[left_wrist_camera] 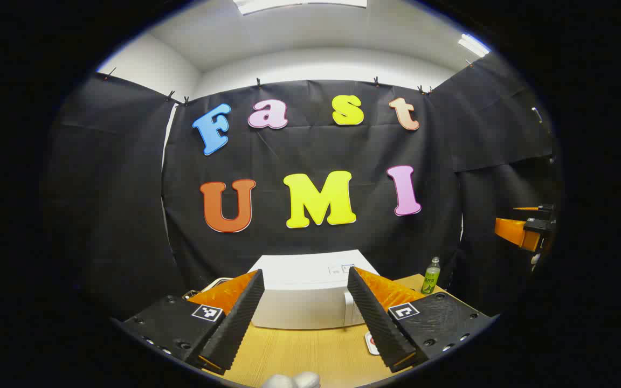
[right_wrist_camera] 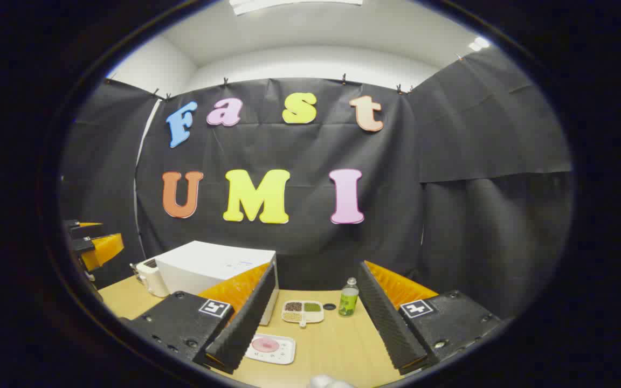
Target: Open the microwave oven with the left hand, put the food in, and close the microwave oven.
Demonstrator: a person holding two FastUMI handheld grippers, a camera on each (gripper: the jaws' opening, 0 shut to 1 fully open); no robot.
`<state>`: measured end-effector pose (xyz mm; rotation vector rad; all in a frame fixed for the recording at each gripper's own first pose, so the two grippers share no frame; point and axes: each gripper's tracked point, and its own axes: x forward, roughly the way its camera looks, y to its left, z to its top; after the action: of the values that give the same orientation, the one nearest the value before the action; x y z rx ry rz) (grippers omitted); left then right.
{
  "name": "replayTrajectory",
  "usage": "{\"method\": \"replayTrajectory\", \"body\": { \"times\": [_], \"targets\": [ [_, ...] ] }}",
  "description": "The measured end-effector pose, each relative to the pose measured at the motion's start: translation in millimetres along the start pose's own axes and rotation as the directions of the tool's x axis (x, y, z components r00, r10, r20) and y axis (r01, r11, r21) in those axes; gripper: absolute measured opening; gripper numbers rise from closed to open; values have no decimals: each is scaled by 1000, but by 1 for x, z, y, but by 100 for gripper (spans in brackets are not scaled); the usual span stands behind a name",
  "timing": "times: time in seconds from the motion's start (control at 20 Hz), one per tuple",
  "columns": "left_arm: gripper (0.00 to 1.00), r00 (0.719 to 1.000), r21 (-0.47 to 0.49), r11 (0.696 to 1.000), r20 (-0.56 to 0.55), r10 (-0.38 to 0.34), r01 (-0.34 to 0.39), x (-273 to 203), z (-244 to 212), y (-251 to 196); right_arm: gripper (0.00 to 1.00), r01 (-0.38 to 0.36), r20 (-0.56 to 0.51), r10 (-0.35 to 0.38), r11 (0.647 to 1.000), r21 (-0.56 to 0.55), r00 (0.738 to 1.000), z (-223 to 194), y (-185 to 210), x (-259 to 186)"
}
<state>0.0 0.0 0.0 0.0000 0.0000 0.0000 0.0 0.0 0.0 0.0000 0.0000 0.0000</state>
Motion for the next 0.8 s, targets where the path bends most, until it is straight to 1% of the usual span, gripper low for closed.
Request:
{"method": "replayTrajectory", "body": {
  "times": [0.15,0.2,0.6,0.65,0.7,0.75,0.8],
  "targets": [
    [89,1000,8,1000,-4,11,-11,3,-2,3,94,-1,1,1,1000,-10,1000,1,-1,2],
    [96,1000,8,1000,-3,12,-12,4,-2,3,99,-1,0,1,1000,-8,1000,0,-1,2],
    [96,1000,12,1000,-10,20,-20,15,-6,4,99,-9,-3,9,1000,-9,1000,-1,1,13],
    [96,1000,16,1000,-10,21,-21,16,-7,3,93,-10,-7,10,1000,-11,1000,-2,0,14],
    [96,1000,20,1000,-10,21,-21,18,-9,4,94,-8,-7,8,1000,-10,1000,-3,0,15],
    [96,1000,23,1000,-7,21,-21,20,-11,2,99,-7,-9,7,1000,-6,1000,-4,-2,15],
    [96,1000,24,1000,-7,16,-16,24,-15,0,99,-5,-10,5,1000,-3,1000,-5,-3,16]
  ]
}}
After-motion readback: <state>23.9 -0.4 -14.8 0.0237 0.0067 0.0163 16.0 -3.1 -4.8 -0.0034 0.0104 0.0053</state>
